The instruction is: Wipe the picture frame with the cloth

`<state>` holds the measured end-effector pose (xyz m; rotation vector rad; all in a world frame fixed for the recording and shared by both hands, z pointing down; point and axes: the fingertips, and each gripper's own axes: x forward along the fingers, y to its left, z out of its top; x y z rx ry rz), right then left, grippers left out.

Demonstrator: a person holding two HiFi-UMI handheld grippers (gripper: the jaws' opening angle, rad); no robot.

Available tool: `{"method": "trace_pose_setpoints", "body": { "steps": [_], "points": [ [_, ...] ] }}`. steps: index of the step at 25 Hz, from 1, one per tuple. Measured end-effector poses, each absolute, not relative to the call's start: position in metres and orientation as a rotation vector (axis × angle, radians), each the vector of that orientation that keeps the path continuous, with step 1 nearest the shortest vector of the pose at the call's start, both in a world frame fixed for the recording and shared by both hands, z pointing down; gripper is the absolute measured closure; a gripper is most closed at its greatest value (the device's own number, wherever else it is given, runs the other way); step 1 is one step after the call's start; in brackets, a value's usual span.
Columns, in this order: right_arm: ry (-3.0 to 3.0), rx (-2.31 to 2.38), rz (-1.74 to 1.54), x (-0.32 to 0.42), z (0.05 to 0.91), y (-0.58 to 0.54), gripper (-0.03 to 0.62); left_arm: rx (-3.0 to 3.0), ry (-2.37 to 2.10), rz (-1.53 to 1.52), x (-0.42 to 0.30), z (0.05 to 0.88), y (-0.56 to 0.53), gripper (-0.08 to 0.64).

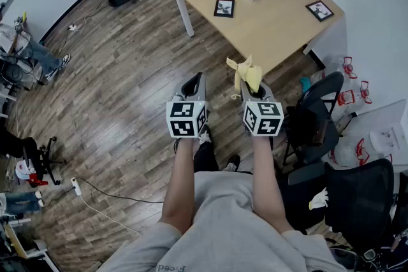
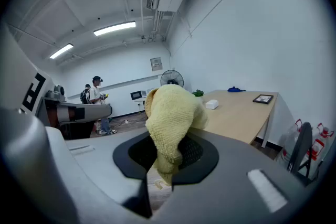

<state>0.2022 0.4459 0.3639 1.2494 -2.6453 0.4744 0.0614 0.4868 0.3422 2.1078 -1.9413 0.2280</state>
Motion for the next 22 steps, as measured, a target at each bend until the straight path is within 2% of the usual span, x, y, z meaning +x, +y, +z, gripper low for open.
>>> {"method": "trace_pose_setpoints", "body": {
  "steps": [22],
  "points": [
    [-2.687, 1.262, 0.490, 0.170, 0.353, 0.360, 0.543, 2.181, -1.856, 0.187, 0.010, 0.332, 0.391, 0.508]
  ]
}}
